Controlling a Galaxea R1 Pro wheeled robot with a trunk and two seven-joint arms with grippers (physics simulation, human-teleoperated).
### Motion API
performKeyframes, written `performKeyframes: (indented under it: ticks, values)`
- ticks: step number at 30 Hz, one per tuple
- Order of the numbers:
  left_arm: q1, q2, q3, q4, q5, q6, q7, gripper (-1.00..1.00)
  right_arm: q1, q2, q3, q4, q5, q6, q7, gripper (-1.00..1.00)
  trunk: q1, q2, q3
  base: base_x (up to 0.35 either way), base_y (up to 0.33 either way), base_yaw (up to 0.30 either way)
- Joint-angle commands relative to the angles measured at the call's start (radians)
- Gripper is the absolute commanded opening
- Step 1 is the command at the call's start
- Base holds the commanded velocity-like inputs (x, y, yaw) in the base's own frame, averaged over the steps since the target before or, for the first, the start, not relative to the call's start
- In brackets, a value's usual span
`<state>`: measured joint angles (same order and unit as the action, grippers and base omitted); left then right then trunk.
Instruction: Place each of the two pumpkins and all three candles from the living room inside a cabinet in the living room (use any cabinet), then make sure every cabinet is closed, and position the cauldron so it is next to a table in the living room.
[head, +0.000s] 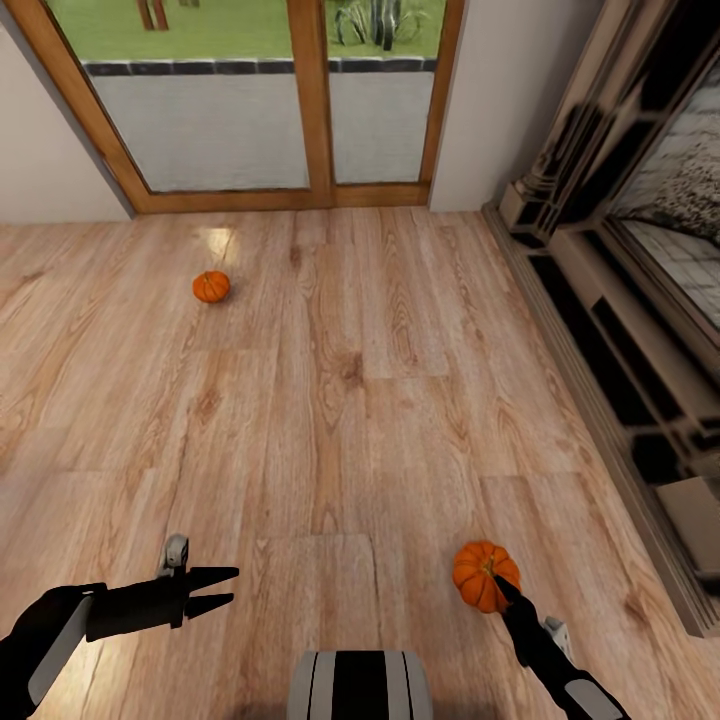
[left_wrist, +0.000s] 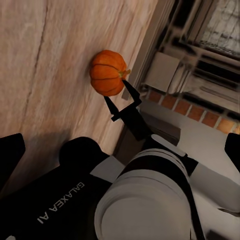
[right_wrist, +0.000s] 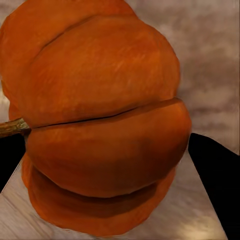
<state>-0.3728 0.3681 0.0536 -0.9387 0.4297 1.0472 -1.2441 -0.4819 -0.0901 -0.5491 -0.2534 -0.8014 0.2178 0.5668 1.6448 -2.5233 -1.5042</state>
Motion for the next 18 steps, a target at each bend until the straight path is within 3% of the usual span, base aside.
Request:
performKeyframes:
  ticks: [1,9,18]
  values:
    - [0.0,0.0,0.0,0.0,0.0,0.0,0.0,1.0,0.0,0.0,0.0,0.0,0.001,0.0,-0.001,-1.0,0.0,0.0,0.004,0.0,0.0,0.0]
    - [0.0,0.0,0.0,0.0,0.0,0.0,0.0,1.0,0.0,0.001,0.0,0.0,0.001,0.0,-0.001,-1.0,-0.004,0.002,0.035,0.0,0.0,0.0]
    - [0.0,0.0,0.0,0.0,0.0,0.0,0.0,1.0,0.0,0.003,0.0,0.0,0.001,0.0,-0.002,-1.0,-0.005,0.003,0.043,0.0,0.0,0.0]
